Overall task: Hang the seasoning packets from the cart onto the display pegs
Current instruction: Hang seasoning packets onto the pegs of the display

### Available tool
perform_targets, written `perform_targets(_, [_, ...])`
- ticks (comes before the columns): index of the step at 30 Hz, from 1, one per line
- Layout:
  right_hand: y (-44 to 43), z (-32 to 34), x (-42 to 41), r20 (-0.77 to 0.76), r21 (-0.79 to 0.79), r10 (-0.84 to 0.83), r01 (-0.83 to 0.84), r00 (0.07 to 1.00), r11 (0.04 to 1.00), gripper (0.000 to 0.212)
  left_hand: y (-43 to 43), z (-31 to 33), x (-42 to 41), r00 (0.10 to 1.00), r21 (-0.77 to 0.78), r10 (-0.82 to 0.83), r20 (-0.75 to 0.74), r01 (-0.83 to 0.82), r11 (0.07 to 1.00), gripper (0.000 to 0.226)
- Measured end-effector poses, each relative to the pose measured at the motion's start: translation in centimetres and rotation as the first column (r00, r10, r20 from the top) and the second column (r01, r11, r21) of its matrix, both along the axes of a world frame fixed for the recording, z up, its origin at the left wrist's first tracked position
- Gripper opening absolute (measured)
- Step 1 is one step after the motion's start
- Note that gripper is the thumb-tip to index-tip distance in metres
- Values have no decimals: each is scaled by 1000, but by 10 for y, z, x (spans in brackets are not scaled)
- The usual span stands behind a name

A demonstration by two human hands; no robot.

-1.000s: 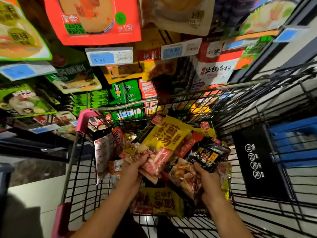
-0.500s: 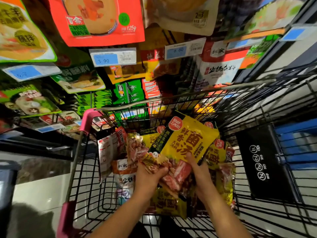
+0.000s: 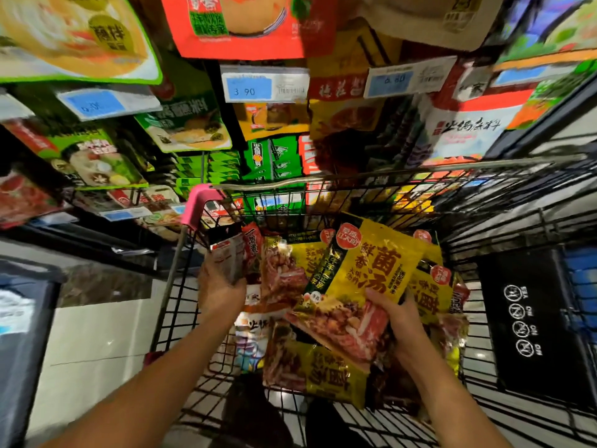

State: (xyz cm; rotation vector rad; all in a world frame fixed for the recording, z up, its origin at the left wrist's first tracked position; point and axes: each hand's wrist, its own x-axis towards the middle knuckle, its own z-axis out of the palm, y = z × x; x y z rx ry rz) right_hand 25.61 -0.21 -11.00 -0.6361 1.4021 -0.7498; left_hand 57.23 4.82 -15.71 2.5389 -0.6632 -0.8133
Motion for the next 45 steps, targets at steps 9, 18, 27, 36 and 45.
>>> perform_targets(9, [11,-1,-5,-19,23,14,-13,1000,1000,90,-22,-31,13,967,222,-162,195,118,968,37])
perform_targets(18, [6,3,-3,-67,57,62,-58,996,997,115,-7,34,-17,788,-85,-485,380,552,830,19])
perform_targets(27, [5,3,-24,-158,87,-17,31,987,996,123,-33,-13,-52,782,-59,-618,87,623,780,64])
perform_targets(36, [19,1,-9,-149,101,-63,78,987,992,130,-20,-47,-33,962,61,40,-271,-24,998,141])
perform_targets(45, [28,13,16,-160,50,-88,97,983,994,73,-14,-38,-29,888,-43,31,-459,-57,997,76])
